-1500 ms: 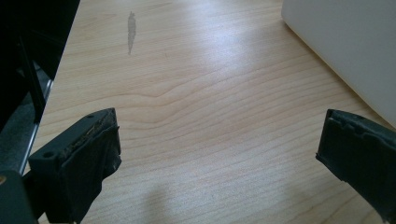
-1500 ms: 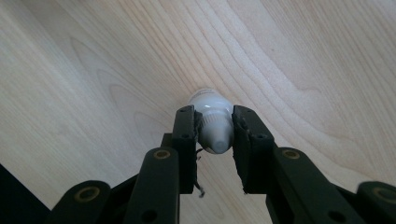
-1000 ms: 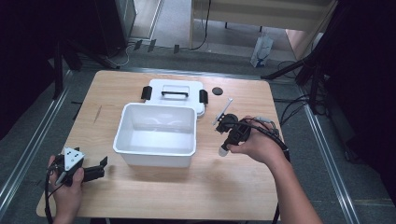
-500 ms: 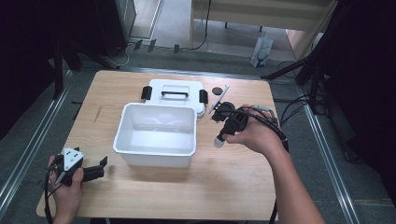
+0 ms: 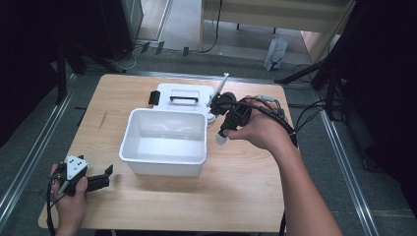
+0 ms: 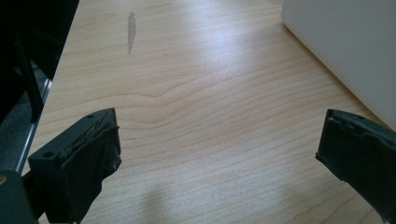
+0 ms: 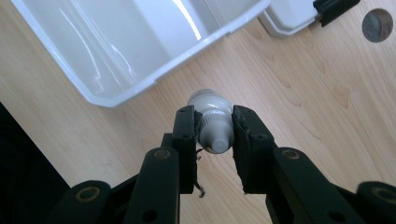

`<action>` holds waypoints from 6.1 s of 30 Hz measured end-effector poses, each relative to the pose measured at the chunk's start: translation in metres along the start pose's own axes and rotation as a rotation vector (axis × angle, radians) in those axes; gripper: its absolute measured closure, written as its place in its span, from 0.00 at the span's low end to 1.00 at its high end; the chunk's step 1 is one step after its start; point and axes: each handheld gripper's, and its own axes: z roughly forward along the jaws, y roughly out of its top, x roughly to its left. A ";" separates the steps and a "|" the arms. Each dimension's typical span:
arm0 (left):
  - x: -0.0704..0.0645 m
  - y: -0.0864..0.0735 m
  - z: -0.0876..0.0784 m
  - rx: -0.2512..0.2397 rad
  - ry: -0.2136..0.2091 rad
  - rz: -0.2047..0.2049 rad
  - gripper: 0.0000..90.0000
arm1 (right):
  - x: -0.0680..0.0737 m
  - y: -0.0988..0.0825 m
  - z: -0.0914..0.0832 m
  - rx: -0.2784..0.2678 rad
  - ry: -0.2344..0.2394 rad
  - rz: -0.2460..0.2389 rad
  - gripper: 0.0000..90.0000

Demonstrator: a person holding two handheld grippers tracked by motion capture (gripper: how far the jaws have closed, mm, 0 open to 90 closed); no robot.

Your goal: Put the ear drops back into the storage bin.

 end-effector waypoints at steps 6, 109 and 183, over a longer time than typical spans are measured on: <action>0.000 0.000 0.000 0.003 -0.003 0.001 0.00 | 0.008 0.016 -0.010 -0.014 0.006 -0.025 0.80; 0.000 0.000 0.000 -0.008 -0.010 -0.006 0.00 | 0.039 0.050 0.123 0.102 0.048 -0.267 0.64; -0.005 0.000 0.000 0.000 0.013 0.044 0.00 | -0.035 -0.183 0.095 -0.199 -0.120 0.243 0.10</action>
